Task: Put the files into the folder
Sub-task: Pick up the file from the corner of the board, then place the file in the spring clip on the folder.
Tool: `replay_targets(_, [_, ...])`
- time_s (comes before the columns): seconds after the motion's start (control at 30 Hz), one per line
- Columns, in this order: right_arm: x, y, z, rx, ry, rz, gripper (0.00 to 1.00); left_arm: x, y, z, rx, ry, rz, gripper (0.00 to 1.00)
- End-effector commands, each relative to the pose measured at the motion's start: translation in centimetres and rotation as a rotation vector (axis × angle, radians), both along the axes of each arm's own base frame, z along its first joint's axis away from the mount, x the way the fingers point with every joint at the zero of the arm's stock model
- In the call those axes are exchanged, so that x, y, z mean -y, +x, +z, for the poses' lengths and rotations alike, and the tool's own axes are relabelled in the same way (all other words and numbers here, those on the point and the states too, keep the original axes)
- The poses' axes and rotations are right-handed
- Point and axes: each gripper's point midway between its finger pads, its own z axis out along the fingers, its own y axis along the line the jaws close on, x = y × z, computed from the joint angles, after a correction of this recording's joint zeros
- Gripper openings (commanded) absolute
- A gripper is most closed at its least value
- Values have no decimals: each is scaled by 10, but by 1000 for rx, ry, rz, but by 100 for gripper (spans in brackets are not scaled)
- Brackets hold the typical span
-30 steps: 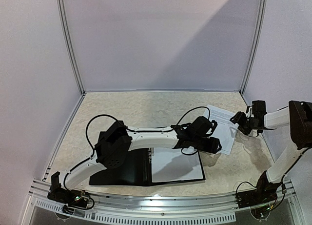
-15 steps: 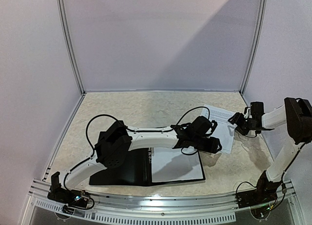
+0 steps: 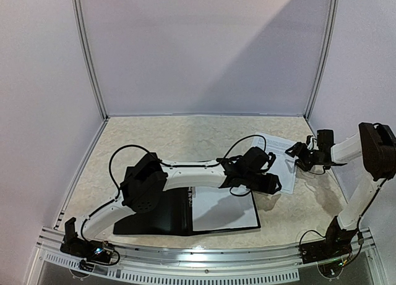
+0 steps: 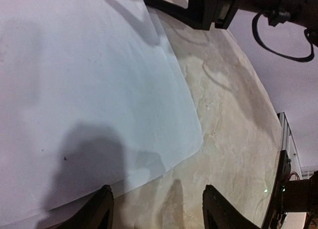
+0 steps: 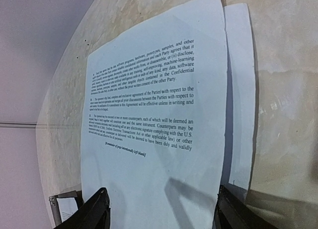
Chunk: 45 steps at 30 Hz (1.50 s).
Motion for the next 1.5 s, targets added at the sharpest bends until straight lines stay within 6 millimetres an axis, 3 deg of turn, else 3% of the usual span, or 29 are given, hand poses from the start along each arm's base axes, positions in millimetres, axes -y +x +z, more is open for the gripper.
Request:
replay_targets(0.0, [-14, -2, -7, -11, 39, 47, 69, -10, 10, -24, -16, 38, 10, 61])
replay_targets(0.33, [-32, -1, 9, 69, 189, 70, 60, -12, 10, -25, -21, 39, 11, 61])
replay_targets(0.6, [-37, -8, -14, 2, 245, 61, 43, -13, 10, -25, -18, 42, 11, 61])
replay_targets(0.7, [-37, -7, -16, -4, 221, 68, 34, -13, 10, -25, -18, 42, 12, 61])
replay_targets(0.9, [-44, -2, -14, 2, 153, 122, 1, -13, 13, -19, -6, 35, 13, 61])
replay_targets(1.03, [-35, 4, 0, 18, 30, 103, 0, -7, 16, 0, 5, 2, -1, 62])
replay_targets(1.13, [-25, 20, 44, 97, -72, 83, 0, 3, 21, 34, 61, -40, -19, 64])
replay_targets(1.2, [-36, 26, 77, 158, -141, 124, 0, 4, 22, 57, 99, -65, -28, 66])
replay_targets(1.27, [-38, 32, 120, 243, -181, 131, 0, 3, 23, 94, 153, -102, -41, 69])
replay_targets(1.47, [-43, 27, 203, 397, -199, 136, 0, -14, 28, 184, 306, -152, -33, 75])
